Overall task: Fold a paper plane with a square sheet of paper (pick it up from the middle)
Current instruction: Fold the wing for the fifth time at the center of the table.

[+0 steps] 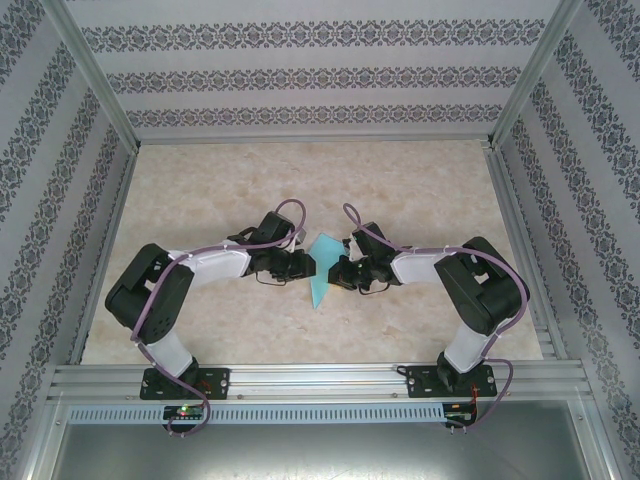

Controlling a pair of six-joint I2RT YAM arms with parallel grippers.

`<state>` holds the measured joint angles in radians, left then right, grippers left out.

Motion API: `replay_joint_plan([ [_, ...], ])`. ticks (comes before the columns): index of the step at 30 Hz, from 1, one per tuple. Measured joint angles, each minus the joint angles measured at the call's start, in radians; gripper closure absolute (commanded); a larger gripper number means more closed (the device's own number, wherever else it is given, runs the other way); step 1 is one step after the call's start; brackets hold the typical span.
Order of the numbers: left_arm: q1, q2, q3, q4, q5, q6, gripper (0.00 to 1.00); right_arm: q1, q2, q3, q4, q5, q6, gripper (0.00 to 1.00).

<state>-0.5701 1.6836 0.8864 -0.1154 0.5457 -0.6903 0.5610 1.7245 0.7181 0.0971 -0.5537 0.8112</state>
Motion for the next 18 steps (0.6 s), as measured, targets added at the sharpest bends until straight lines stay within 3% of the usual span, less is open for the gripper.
replay_joint_plan([
  [8,-0.009,-0.003,0.000,-0.013,-0.008,0.013,0.91,0.000,0.000,0.000,0.000,0.000,0.000,0.92],
  [18,-0.021,-0.003,0.007,-0.026,-0.026,0.034,0.92,0.000,0.001,0.001,0.002,-0.001,0.000,0.92],
])
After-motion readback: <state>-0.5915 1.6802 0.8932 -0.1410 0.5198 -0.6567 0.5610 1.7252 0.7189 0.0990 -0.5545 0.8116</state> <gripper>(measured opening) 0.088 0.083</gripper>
